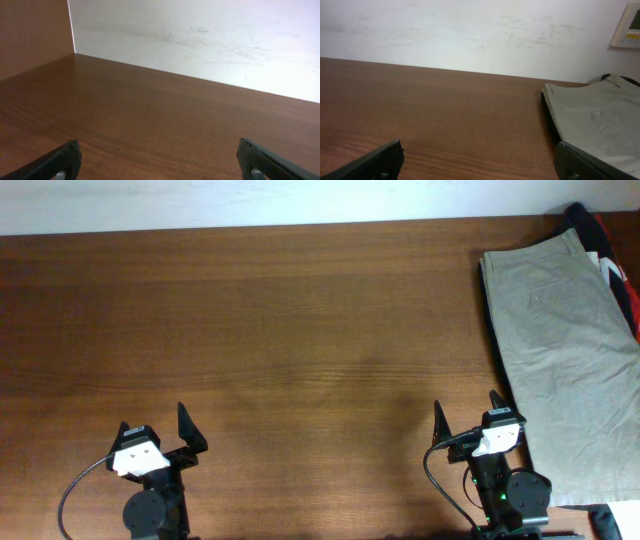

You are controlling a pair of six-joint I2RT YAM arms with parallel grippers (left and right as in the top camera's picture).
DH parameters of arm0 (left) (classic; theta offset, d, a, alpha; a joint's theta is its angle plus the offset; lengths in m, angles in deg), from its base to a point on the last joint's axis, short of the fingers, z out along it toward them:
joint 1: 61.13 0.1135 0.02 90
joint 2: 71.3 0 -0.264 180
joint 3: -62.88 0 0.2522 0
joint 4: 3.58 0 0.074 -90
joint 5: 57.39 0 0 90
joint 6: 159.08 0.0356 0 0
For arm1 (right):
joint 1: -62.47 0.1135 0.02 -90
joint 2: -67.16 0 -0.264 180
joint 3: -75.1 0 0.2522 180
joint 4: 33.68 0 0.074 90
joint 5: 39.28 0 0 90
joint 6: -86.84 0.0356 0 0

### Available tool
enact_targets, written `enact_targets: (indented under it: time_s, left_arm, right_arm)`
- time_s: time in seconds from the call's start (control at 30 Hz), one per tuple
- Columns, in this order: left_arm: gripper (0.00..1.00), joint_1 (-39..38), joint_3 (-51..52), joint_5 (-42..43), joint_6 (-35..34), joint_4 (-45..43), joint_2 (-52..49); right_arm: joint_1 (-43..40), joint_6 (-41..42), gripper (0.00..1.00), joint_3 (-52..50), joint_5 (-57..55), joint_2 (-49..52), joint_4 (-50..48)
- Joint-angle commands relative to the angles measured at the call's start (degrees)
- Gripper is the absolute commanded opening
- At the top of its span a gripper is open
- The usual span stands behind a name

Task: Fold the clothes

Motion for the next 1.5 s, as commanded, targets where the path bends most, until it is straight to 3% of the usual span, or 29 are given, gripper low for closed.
enact_targets:
  time_s: [0.0, 0.17, 0.6, 0.73, 1.0, 1.2, 1.3, 1.47]
  left_arm:
    - [0.99, 0.2, 0.2, 0.0, 0.9, 0.1, 0.4]
    - [0.99, 0.2, 0.2, 0.0, 0.9, 0.1, 0.4]
    - [0.99, 0.2, 0.2, 0.0, 0.9, 0.1, 0.4]
    - [0.99, 0.2, 0.2, 0.0, 0.9, 0.1, 0.4]
    - [0.99, 0.2, 0.2, 0.0, 0.9, 0.1, 0.4]
    - [0.99, 0.2, 0.2, 0.0, 0.9, 0.1, 0.4]
    - [0.99, 0.2, 0.2, 0.0, 0.9, 0.1, 0.4]
    - [0.99, 0.2, 0.2, 0.0, 0.9, 0.1, 0.4]
  right_arm:
    - [0.5, 0.7, 0.99, -0.3, -0.4, -0.4, 0.4]
    - [0.5, 0.7, 0.99, -0.3, -0.2, -0.4, 0.4]
    - [0.5, 0.7, 0.99, -0.3, 24.8, -0.4, -8.8]
    - [0.5, 1.0, 0.99, -0.3, 27.7, -0.4, -12.9]
    - [0.5, 9.4, 0.99, -0.1, 17.9, -0.4, -18.4]
    - [0.5, 6.2, 0.99, 7.5, 5.5, 2.8, -18.7]
    - [0.5, 5.5, 0.99, 13.9, 3.2, 9.9, -18.6]
    - [0.5, 4.3, 0.99, 31.4, -5.2, 34.2, -13.7]
